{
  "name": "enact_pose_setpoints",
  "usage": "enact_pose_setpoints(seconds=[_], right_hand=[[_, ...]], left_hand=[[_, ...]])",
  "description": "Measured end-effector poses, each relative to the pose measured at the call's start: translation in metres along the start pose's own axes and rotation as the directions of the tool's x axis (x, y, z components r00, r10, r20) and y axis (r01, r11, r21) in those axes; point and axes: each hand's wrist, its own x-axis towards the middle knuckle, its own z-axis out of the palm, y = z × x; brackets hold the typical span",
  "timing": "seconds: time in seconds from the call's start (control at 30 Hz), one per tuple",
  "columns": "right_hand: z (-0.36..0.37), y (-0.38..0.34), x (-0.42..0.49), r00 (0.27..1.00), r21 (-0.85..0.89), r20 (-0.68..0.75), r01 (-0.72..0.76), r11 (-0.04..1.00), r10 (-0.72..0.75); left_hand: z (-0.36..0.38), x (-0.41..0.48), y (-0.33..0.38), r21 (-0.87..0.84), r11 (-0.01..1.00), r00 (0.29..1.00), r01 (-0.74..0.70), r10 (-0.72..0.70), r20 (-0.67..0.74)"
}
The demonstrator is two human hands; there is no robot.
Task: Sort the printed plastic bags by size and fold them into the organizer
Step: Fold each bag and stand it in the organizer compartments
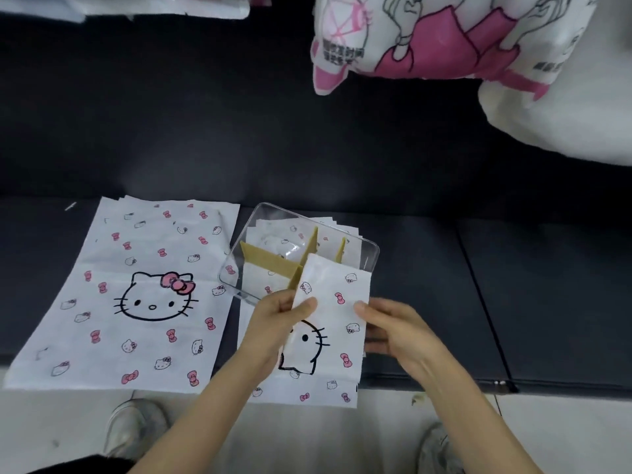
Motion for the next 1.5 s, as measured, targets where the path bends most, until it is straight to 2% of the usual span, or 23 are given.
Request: enact_pose_setpoints(seconds=[0.1, 0.17, 0.27, 0.33, 0.4, 0.63, 0.87, 0.93, 1.0, 1.1, 1.17, 1.27, 1.33, 1.43, 1.5], right_hand=[[0.019, 0.014, -0.001, 0.999, 0.007, -0.042, 0.027, 1.0, -0.026], [0.025, 0.015, 0.001, 0.995, -0.002, -0.08, 0.055, 0.998, -0.055], [0.027, 0.013, 0.005, 0.992, 0.007, -0.112, 0.066, 0.998, -0.065], [0.028, 0.012, 0.008, 0.993, 0.014, -0.111, 0.051, 0.999, -0.049], [0.029, 0.012, 0.009, 0.995, 0.034, -0.096, 0.033, 0.999, -0.029], [0.03, 0.016, 0.012, 0.998, 0.289, 0.04, 0.029, 0.957, -0.043], [0.028, 0.008, 0.01, 0.974, 0.239, 0.147, 0.132, 0.962, -0.17], [0.026, 0.005, 0.009, 0.96, 0.183, 0.184, 0.177, 0.967, -0.21], [0.022, -0.001, 0.006, 0.947, 0.098, 0.229, 0.207, 0.973, -0.225], [0.015, -0.006, 0.005, 0.938, 0.016, 0.264, 0.229, 0.973, -0.225], [0.016, -0.006, 0.003, 0.949, 0.022, 0.226, 0.222, 0.975, -0.221], [0.027, 0.004, -0.003, 0.98, 0.016, 0.116, 0.164, 0.986, -0.165], [0.036, 0.011, -0.005, 0.992, -0.041, 0.055, 0.115, 0.992, -0.113], [0.035, 0.014, 0.002, 0.986, -0.068, -0.141, 0.085, 0.994, -0.094], [0.025, 0.01, 0.012, 0.954, 0.011, -0.283, 0.11, 0.994, -0.103]], left_hand=[[-0.004, -0.004, -0.006, -0.107, 0.994, 0.997, 0.018, -0.026, -0.079], [-0.01, -0.006, -0.009, -0.08, 0.996, 0.996, 0.037, -0.044, -0.082], [-0.029, -0.009, -0.008, 0.025, 0.995, 0.995, 0.093, -0.094, 0.037], [-0.043, -0.009, -0.007, 0.087, 0.992, 0.988, 0.085, -0.096, 0.122], [-0.051, -0.009, -0.005, 0.079, 0.995, 0.982, 0.06, -0.073, 0.172], [-0.055, -0.001, -0.005, -0.224, 0.963, 0.973, 0.148, -0.102, 0.205], [-0.054, -0.003, 0.008, -0.377, 0.891, 0.951, 0.255, -0.16, 0.265], [-0.057, -0.002, 0.012, -0.323, 0.913, 0.947, 0.25, -0.162, 0.277], [-0.06, -0.004, 0.015, -0.193, 0.95, 0.93, 0.244, -0.173, 0.323], [-0.061, -0.003, 0.018, 0.074, 0.993, 0.933, 0.089, -0.109, 0.344], [-0.058, -0.003, 0.019, 0.169, 0.985, 0.952, -0.022, -0.031, 0.304], [-0.046, -0.003, 0.017, 0.19, 0.974, 0.982, -0.12, 0.088, 0.169], [-0.04, -0.001, 0.015, 0.178, 0.976, 0.987, -0.125, 0.104, 0.122], [-0.037, 0.007, 0.012, 0.143, 0.984, 0.99, -0.102, 0.086, 0.11], [-0.044, 0.024, 0.009, 0.261, 0.956, 0.989, -0.135, 0.146, -0.022]])
